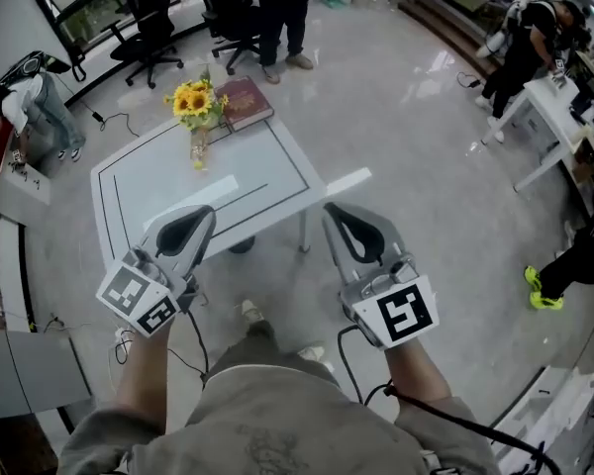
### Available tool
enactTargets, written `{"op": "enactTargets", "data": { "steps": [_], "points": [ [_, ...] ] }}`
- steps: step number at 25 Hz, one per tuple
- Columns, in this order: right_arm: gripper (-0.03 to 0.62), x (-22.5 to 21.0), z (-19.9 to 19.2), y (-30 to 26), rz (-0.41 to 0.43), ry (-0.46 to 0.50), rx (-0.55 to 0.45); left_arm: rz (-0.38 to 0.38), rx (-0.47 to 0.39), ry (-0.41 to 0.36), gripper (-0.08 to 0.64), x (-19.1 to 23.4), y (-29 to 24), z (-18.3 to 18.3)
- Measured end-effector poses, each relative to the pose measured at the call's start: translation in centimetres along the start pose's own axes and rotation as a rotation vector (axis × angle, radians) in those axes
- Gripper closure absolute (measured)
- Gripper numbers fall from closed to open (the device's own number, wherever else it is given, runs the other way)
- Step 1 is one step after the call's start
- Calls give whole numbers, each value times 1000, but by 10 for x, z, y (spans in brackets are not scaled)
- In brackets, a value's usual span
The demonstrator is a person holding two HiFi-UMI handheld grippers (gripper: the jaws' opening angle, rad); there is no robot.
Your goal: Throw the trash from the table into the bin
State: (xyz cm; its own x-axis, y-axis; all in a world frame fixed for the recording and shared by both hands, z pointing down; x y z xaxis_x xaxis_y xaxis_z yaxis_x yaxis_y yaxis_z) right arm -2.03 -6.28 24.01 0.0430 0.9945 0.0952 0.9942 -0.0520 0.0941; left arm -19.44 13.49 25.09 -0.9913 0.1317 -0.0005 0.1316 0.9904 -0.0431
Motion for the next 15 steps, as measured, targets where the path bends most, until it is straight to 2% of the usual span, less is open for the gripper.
{"op": "enactTargets", "data": {
  "steps": [5, 10, 15],
  "points": [
    [591, 10, -18, -58, 45, 7, 44, 67, 4, 24, 561, 57, 15, -22],
    [591, 15, -35, -112, 47, -16, 101, 69, -14, 60, 561, 105, 15, -35],
    [591, 17, -46, -163, 69, -28, 97, 85, -21, 54, 561, 150, 18, -37]
  ]
}}
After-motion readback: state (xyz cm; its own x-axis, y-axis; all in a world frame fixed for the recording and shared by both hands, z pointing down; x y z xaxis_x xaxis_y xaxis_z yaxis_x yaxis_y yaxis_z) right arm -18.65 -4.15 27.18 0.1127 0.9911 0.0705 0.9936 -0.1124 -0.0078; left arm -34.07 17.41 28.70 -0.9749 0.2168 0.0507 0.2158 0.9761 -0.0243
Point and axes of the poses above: the fingertips, and each gripper's own axes: y backward along the fingers, x to its left, z out of its top, the point moved 8 cm from there along y, backward along the fingers, and after that the axes turned 1 degree about -x, right-handed, at the moved point
